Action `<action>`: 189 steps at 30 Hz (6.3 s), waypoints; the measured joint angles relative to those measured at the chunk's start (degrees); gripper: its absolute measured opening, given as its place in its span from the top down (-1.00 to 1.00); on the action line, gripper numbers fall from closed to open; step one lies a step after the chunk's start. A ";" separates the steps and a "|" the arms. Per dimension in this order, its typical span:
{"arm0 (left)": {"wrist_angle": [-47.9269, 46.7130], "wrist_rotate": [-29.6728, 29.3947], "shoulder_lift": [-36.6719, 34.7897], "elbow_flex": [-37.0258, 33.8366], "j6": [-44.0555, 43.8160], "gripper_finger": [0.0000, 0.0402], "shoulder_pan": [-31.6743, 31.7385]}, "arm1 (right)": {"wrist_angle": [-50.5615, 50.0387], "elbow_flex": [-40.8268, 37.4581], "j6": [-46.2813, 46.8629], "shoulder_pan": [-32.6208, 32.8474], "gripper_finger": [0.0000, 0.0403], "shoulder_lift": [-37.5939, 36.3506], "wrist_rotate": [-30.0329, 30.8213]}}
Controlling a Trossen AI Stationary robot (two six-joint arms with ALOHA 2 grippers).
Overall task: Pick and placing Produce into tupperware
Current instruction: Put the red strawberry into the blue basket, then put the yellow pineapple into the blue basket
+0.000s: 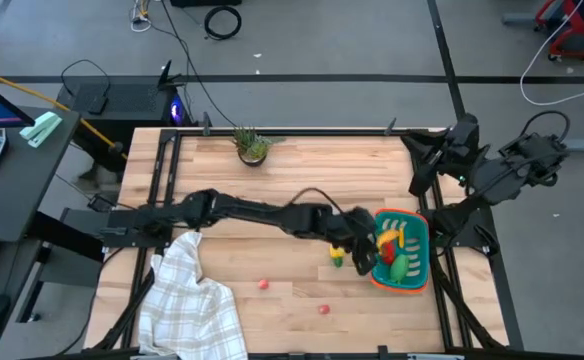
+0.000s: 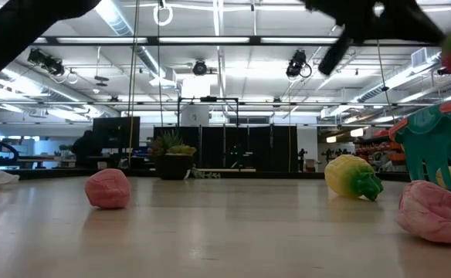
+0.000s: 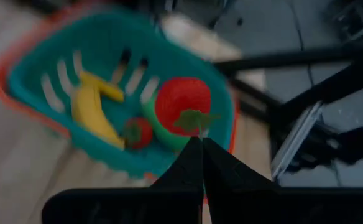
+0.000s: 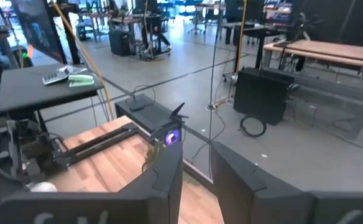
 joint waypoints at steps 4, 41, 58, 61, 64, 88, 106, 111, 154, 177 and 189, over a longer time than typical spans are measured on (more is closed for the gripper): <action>0.59 0.03 3.49 -0.13 0.19 0.98 -0.75 | -1.70 -0.02 1.81 -0.03 0.55 0.32 -1.32; 8.99 10.10 6.32 -0.09 -2.97 0.43 -2.09 | -4.80 -0.02 2.66 -0.04 0.55 1.38 -11.98; -16.77 16.85 1.38 -0.09 -2.36 0.46 -3.78 | -5.93 -0.02 6.00 -0.22 0.55 2.56 -35.34; -24.77 16.87 -0.95 -0.09 0.07 0.45 -4.06 | -7.98 -0.02 5.28 -1.06 0.54 3.51 -40.52; -33.83 16.79 -3.80 -0.09 1.91 0.45 -4.01 | -9.09 -0.04 4.91 -1.85 0.52 4.97 -45.79; -66.77 11.35 -21.25 -0.07 -4.62 0.48 -6.84 | -19.18 -9.11 -54.68 -9.97 -0.26 29.19 -51.43; -66.93 7.70 -23.46 -0.07 -9.56 0.49 -15.84 | 20.24 -39.74 -85.91 -9.88 -0.28 29.32 -53.75; -66.94 7.68 -23.45 -0.07 -9.56 0.54 -15.90 | 25.07 -40.98 -88.01 -9.86 -0.27 29.30 -54.30; -66.94 0.64 -23.35 -0.07 -5.58 0.71 -15.73 | 23.69 -33.98 -94.95 -9.86 -0.29 29.36 -47.75; -66.82 -5.54 -27.61 -0.09 2.91 0.76 -10.74 | 22.55 -31.26 34.22 -15.32 -0.28 29.40 -59.72; -66.90 -5.28 -38.28 -0.09 18.26 0.78 -1.78 | 30.26 -34.47 41.08 -17.97 -0.31 29.40 -59.88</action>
